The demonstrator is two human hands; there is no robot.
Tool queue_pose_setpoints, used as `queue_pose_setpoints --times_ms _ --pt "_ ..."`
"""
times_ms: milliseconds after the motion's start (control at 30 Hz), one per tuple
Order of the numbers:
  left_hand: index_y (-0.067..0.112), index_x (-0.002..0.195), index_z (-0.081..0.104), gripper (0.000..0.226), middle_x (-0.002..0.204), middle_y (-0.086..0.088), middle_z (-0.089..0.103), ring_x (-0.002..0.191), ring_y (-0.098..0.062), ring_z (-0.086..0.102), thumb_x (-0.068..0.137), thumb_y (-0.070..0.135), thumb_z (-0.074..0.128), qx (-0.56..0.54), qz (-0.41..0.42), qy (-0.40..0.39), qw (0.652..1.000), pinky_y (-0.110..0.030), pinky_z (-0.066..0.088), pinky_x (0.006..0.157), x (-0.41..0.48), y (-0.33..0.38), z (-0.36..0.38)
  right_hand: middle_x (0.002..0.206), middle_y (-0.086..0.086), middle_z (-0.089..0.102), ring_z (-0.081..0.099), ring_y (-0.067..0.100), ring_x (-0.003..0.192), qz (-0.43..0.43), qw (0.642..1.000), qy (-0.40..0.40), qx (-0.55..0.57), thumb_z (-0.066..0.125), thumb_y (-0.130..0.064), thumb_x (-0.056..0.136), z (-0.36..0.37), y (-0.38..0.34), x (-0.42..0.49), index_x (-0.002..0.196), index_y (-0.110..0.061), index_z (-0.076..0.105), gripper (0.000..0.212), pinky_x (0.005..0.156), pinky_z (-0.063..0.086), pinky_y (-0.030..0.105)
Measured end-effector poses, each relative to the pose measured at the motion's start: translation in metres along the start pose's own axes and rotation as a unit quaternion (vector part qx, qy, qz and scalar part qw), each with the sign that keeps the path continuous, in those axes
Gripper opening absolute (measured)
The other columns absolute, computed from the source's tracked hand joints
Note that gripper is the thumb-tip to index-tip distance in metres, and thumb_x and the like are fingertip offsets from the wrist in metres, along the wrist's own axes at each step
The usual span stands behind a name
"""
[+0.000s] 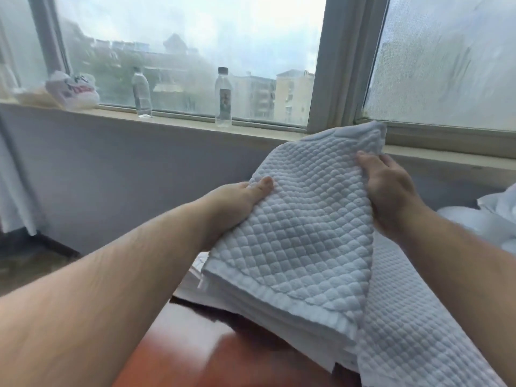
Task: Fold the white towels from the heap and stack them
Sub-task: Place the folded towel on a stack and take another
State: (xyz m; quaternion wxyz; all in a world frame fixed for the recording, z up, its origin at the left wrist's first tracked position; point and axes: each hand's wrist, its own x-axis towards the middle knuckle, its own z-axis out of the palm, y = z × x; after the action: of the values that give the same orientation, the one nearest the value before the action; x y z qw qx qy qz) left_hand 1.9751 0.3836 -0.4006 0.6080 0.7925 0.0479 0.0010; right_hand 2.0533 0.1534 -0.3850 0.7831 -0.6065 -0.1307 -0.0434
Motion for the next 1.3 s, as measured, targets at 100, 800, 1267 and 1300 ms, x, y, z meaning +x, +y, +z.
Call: queue_pose_setpoints --times_ms 100,800,1267,1300 --pt "0.013 0.108 0.073 0.054 0.092 -0.006 0.078 0.080 -0.024 0.077 0.089 0.063 0.063 -0.034 -0.044 0.029 0.998 -0.037 0.062 0.070 0.028 0.005 0.004 0.104 0.013 0.077 0.076 0.032 0.089 -0.001 0.999 0.048 -0.024 0.050 -0.030 0.103 -0.004 0.010 0.033 0.122 -0.009 0.063 0.032 0.071 0.062 0.045" --pt "0.034 0.144 0.045 0.046 0.147 0.008 0.045 0.135 -0.014 0.039 0.098 0.038 0.044 0.351 0.111 0.212 0.905 -0.040 0.038 0.109 0.053 -0.050 0.047 0.128 0.010 0.053 0.049 0.029 0.118 -0.061 0.879 0.166 -0.442 0.048 -0.029 0.094 -0.011 0.110 0.046 0.138 -0.016 0.048 0.046 0.096 0.041 0.040" --pt "0.037 0.157 0.025 0.080 0.167 0.008 0.016 0.153 -0.014 0.010 0.087 0.074 0.014 0.483 0.067 0.059 0.871 -0.042 0.004 0.122 0.069 -0.082 0.057 0.156 -0.007 0.034 0.031 0.022 0.141 0.056 0.782 -0.060 -0.617 0.025 -0.040 0.101 -0.015 0.121 0.063 0.143 -0.025 0.039 0.047 0.113 0.025 0.049" --pt "0.036 0.156 0.029 0.075 0.166 0.008 0.021 0.152 -0.014 0.013 0.091 0.071 0.017 0.489 0.081 0.069 0.866 -0.042 0.006 0.122 0.067 -0.081 0.057 0.159 -0.006 0.031 0.028 0.022 0.143 0.051 0.784 -0.067 -0.615 0.025 -0.041 0.101 -0.017 0.120 0.056 0.146 -0.024 0.037 0.050 0.115 0.024 0.050"
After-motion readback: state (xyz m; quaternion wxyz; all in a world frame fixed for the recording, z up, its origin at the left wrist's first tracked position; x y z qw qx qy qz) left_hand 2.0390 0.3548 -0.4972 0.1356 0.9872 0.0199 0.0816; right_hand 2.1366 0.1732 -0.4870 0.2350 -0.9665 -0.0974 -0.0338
